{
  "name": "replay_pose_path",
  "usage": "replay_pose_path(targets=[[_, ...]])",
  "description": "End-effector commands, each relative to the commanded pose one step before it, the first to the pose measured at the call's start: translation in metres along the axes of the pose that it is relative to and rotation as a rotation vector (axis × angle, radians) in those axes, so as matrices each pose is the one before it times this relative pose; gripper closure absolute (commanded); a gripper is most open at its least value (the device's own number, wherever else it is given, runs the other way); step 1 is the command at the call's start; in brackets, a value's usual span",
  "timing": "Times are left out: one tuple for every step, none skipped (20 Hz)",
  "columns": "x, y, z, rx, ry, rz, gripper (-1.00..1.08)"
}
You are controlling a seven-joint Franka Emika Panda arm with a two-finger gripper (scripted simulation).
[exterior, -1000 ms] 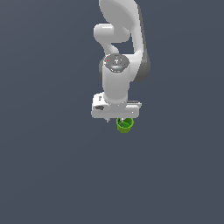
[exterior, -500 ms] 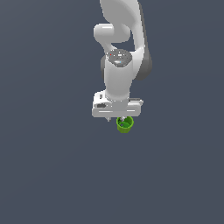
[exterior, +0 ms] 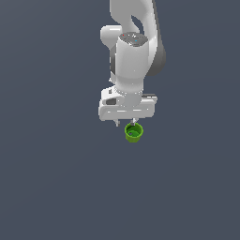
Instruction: Pick up the object and move it to a goal position.
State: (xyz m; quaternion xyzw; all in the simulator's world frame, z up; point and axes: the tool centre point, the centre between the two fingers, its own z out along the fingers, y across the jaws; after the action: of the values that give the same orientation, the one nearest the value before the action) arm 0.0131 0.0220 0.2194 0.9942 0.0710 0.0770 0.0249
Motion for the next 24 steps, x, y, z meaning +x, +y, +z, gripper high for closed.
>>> replay_pose_path(targets=[[0.0056,-0.00046,-0.01613,-0.0111,0.04582,-0.03292,-0.2],[0.00243,-0.0001,-0.00655,-0.00373,0.01876,-0.01308,-0.2],[0.00246,-0.00006,-0.00653,-0.00341,0.01877,-0.01287,-0.2],[0.00249,-0.00003,-0.00651,-0.00311,0.01877,-0.01266,-0.2],[0.00252,0.00001,-0.00646,-0.0028,0.01875,-0.01244,-0.2],[0.00253,0.00005,-0.00641,-0.0025,0.01873,-0.01221,-0.2],[0.00255,0.00009,-0.00634,-0.0022,0.01868,-0.01197,-0.2],[0.00255,0.00013,-0.00626,-0.00191,0.01864,-0.01172,-0.2],[0.00255,0.00017,-0.00617,-0.00162,0.01857,-0.01146,-0.2],[0.00253,0.00021,-0.00607,-0.00133,0.0185,-0.01121,-0.2],[0.00251,0.00025,-0.00594,-0.00105,0.01839,-0.01093,-0.2],[0.00249,0.00028,-0.00582,-0.00077,0.01829,-0.01066,-0.2],[0.00245,0.00032,-0.00568,-0.0005,0.01816,-0.01038,-0.2],[0.00241,0.00035,-0.00553,-0.00024,0.01803,-0.0101,-0.2],[0.00236,0.00038,-0.00537,0.00002,0.01788,-0.00981,-0.2],[0.0023,0.00041,-0.00519,0.00028,0.01771,-0.00951,-0.2],[0.00223,0.00043,-0.00502,0.00053,0.01753,-0.00922,-0.2],[0.00215,0.00046,-0.00482,0.00078,0.01733,-0.00892,-0.2],[0.00206,0.00047,-0.00463,0.00102,0.01713,-0.00863,-0.2],[0.00197,0.00049,-0.00442,0.00126,0.0169,-0.00832,-0.2],[0.00186,0.0005,-0.0042,0.00149,0.01666,-0.00802,-0.2],[0.00175,0.00051,-0.00398,0.00171,0.0164,-0.00772,-0.2],[0.00163,0.00051,-0.00375,0.00194,0.01613,-0.00742,-0.2],[0.0015,0.00051,-0.00351,0.00215,0.01585,-0.00712,-0.2]])
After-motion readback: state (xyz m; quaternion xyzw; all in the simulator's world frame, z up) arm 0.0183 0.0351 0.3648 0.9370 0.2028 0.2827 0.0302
